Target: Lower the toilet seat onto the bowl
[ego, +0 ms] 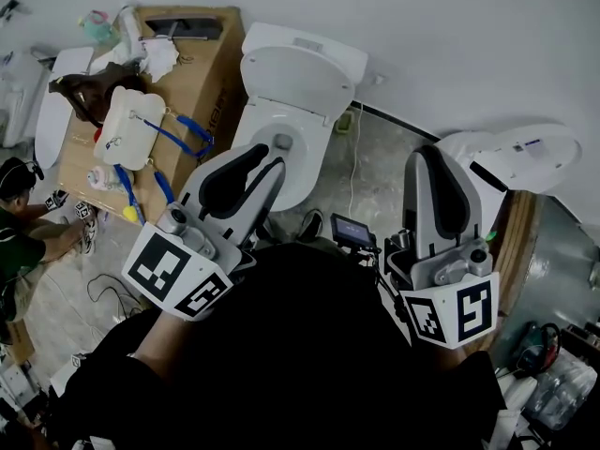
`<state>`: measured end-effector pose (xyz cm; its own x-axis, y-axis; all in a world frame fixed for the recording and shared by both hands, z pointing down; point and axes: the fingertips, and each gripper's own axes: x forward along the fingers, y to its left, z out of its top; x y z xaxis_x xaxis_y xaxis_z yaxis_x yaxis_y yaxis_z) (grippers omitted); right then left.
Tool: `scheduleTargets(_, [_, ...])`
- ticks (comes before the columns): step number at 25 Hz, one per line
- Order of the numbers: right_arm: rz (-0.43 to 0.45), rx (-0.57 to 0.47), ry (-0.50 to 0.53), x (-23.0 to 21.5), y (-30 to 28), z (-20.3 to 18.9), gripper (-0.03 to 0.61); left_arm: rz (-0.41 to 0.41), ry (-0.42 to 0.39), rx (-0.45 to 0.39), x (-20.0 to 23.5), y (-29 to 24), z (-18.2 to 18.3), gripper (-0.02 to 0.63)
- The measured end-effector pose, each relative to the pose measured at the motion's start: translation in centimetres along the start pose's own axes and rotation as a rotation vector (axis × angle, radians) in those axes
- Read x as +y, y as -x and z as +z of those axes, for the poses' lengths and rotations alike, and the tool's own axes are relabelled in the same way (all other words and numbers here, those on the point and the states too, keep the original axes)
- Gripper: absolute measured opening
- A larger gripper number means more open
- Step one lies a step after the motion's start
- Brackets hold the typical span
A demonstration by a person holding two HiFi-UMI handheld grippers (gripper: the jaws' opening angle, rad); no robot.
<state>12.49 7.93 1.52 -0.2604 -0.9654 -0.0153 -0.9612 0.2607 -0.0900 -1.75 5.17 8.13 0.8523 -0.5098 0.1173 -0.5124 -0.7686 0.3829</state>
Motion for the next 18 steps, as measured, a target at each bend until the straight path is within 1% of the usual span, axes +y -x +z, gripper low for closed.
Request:
scheduleTargets(4, [0.008, 0.019, -0.024, 0.2, 0.2, -0.7, 0.057, 0.004, 0.000, 0.006, -0.2, 0.3, -0.4, 0.104])
scheduleTargets(13, [0.036, 0.029, -0.032, 1.8, 0.0, -0.7, 0.057, 0.008, -0.002, 0.010, -0.4, 1.5, -0.3, 0.104])
scheduleTargets(18, [0.019, 0.045, -0.028, 1.8, 0.5, -0.8, 0.057, -0.023, 0.002, 0.028, -1.0, 1.0, -0.9, 0.104])
